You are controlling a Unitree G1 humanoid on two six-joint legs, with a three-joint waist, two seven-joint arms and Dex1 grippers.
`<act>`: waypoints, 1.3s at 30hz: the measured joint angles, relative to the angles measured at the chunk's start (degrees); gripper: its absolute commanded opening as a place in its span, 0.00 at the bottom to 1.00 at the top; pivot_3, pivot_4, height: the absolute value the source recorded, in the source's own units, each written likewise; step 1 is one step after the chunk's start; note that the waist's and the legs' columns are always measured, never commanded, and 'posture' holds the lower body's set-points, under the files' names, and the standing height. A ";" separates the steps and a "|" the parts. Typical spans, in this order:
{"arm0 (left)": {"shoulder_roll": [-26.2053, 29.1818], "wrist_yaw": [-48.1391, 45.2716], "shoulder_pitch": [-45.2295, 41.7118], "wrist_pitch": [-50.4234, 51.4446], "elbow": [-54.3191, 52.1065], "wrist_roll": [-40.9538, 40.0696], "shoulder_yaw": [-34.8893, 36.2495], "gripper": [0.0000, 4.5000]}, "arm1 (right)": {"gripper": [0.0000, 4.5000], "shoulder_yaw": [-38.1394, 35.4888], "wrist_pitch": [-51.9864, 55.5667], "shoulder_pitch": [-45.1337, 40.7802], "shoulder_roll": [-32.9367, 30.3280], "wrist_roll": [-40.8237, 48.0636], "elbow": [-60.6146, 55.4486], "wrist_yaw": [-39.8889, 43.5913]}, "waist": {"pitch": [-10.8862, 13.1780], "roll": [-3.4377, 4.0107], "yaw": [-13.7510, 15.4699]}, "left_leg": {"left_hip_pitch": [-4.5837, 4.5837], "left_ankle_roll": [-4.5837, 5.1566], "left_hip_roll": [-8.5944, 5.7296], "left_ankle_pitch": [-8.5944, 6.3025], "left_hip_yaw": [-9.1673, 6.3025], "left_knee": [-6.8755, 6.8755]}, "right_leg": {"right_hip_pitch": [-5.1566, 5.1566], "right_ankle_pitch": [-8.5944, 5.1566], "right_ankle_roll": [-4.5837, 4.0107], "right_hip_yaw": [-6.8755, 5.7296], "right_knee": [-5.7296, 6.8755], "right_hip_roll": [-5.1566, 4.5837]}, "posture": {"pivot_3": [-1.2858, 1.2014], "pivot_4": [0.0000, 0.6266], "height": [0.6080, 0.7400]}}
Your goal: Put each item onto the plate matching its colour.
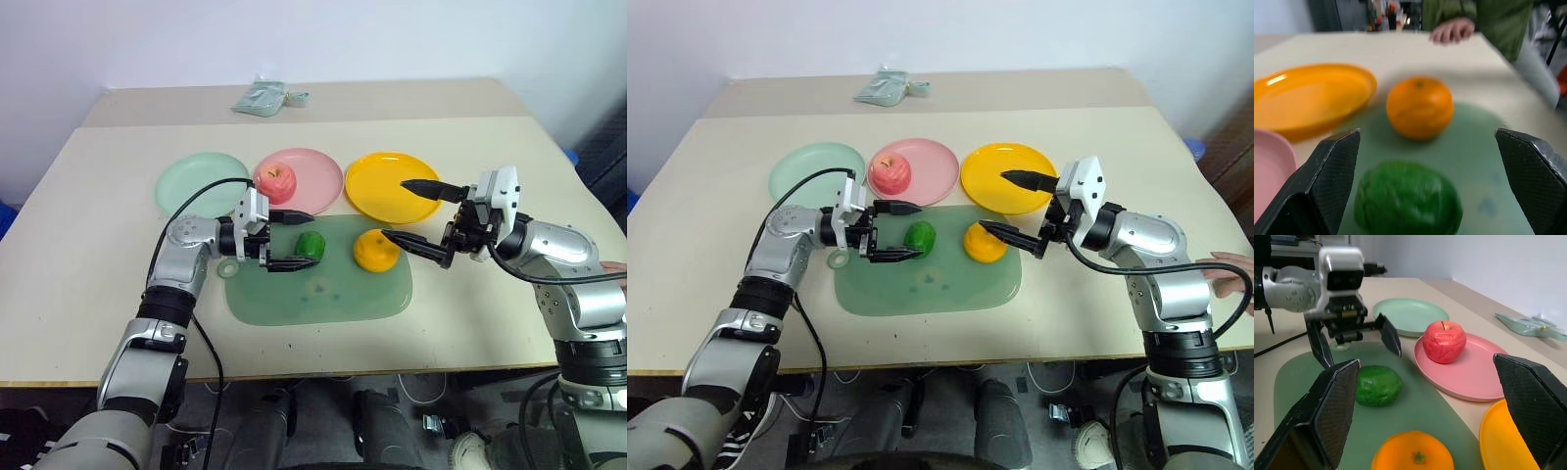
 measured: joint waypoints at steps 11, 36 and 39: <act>-1.47 2.58 -1.61 -5.87 8.38 3.20 -1.16 0.94 | 1.00 0.11 1.80 5.16 -2.34 0.36 -2.42 3.10 | 0.00 0.00 0.01 | -0.01 0.01 -0.01 0.00 0.00 0.01 | 0.02 0.00 0.01 -0.01 0.00 -0.01 | 0.52 0.24 1.00; 2.92 37.68 -12.36 -4.61 19.07 -2.28 19.18 0.57 | 1.00 -2.43 5.93 -0.77 3.11 6.75 -1.80 -2.00 | 0.00 -0.05 -0.05 | 0.05 0.05 -0.05 -0.03 -0.04 0.04 | 0.10 -0.01 0.05 -0.06 0.01 -0.01 | 0.52 0.24 1.00; 2.86 46.15 -12.47 -5.36 23.55 -0.26 19.24 0.57 | 1.00 -0.99 3.66 -3.27 5.75 3.90 0.59 -4.19 | 0.01 -0.06 -0.07 | 0.01 0.05 -0.06 -0.03 -0.05 0.09 | 0.07 0.00 0.07 -0.06 0.04 -0.01 | 0.52 0.24 1.00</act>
